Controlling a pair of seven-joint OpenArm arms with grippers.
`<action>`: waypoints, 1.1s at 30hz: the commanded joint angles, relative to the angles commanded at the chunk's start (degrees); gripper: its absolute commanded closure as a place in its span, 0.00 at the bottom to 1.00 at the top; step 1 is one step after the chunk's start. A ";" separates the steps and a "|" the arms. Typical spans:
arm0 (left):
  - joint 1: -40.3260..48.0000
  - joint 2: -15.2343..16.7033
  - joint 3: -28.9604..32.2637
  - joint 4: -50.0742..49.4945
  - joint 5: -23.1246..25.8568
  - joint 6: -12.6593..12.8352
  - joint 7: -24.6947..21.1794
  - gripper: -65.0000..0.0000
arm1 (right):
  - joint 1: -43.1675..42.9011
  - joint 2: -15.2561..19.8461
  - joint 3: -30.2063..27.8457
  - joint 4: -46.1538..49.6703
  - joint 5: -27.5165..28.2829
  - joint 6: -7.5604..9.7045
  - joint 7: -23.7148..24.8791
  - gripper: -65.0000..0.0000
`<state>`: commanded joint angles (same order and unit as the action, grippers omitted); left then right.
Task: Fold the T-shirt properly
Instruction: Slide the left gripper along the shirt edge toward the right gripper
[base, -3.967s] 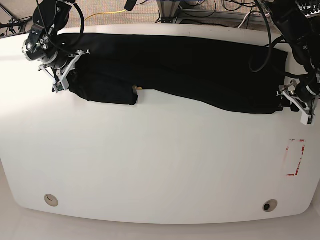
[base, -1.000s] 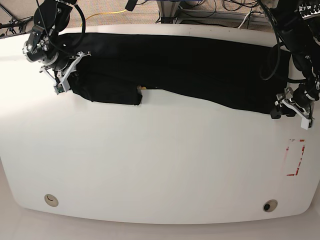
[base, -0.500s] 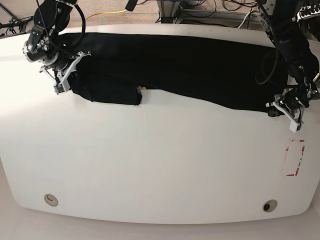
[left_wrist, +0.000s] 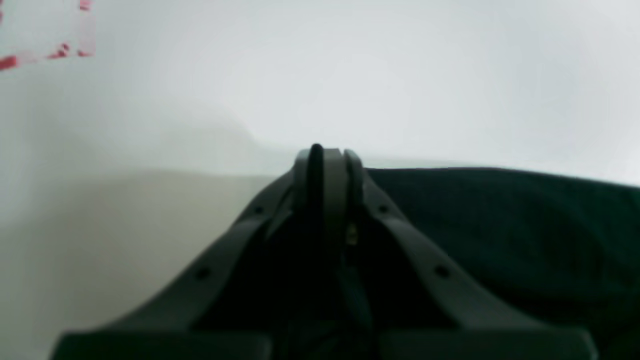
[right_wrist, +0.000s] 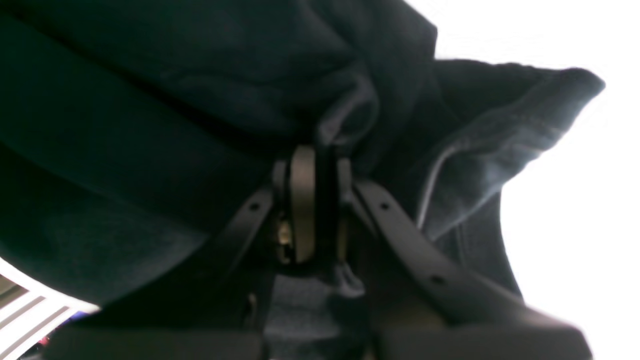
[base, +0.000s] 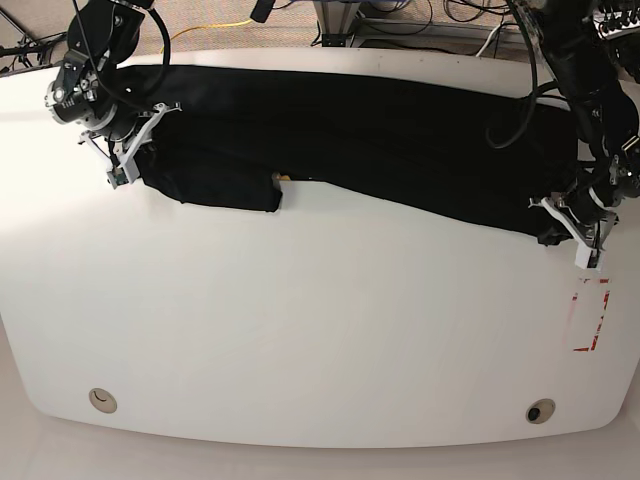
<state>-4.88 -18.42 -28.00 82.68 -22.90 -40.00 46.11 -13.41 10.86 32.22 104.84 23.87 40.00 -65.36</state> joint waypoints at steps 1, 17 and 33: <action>1.32 0.00 0.00 1.85 0.00 0.00 -0.09 1.00 | 0.00 0.00 0.00 0.00 0.00 0.00 0.00 1.00; 21.10 0.00 -0.09 24.79 0.00 0.00 -0.18 1.00 | 0.35 -0.09 -0.26 -0.09 0.00 0.00 0.00 1.00; 26.81 -2.20 1.67 22.95 0.44 0.00 0.18 0.38 | -0.09 -1.58 -0.26 -0.09 -0.26 0.00 0.00 1.00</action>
<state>21.93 -20.62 -26.33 105.63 -22.46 -40.00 46.29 -13.49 9.27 31.96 104.75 23.60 40.00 -65.36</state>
